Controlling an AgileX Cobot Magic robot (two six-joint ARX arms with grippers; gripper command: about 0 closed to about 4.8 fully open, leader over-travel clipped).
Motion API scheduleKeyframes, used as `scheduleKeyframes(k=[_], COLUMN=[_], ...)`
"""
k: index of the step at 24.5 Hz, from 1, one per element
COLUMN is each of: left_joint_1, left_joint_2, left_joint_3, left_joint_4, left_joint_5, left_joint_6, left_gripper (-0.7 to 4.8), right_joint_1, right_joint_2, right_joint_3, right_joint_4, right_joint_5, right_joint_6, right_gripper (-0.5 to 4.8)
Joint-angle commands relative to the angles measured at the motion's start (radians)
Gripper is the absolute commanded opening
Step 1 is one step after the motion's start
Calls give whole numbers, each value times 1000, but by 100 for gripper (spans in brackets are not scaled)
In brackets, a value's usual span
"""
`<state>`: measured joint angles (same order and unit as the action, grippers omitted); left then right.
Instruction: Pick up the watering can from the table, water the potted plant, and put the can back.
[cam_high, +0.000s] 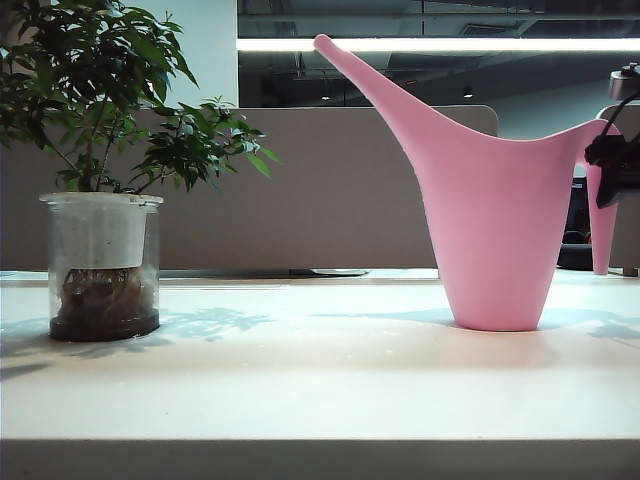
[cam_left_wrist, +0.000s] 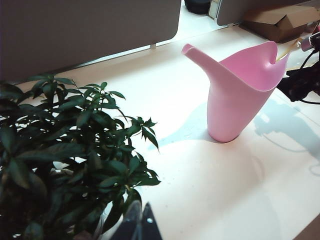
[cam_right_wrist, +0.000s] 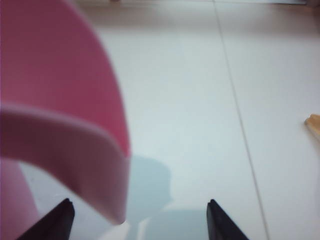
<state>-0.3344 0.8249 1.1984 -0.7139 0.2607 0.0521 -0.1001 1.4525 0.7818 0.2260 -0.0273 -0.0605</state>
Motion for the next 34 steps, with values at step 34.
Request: scheduleKeyframes(k=[34], left_joint_1=[-1], left_joint_2=[-2], left_joint_3=[6], left_joint_4=[-32], left_joint_5=[1], left_joint_6=[45], left_gripper=[-5], right_joint_1=[-20], right_joint_2=[152], right_joint_3=[5], right_joint_4=[438], right_joint_5=[-136], right_joint_6=[-26], right_gripper=[142])
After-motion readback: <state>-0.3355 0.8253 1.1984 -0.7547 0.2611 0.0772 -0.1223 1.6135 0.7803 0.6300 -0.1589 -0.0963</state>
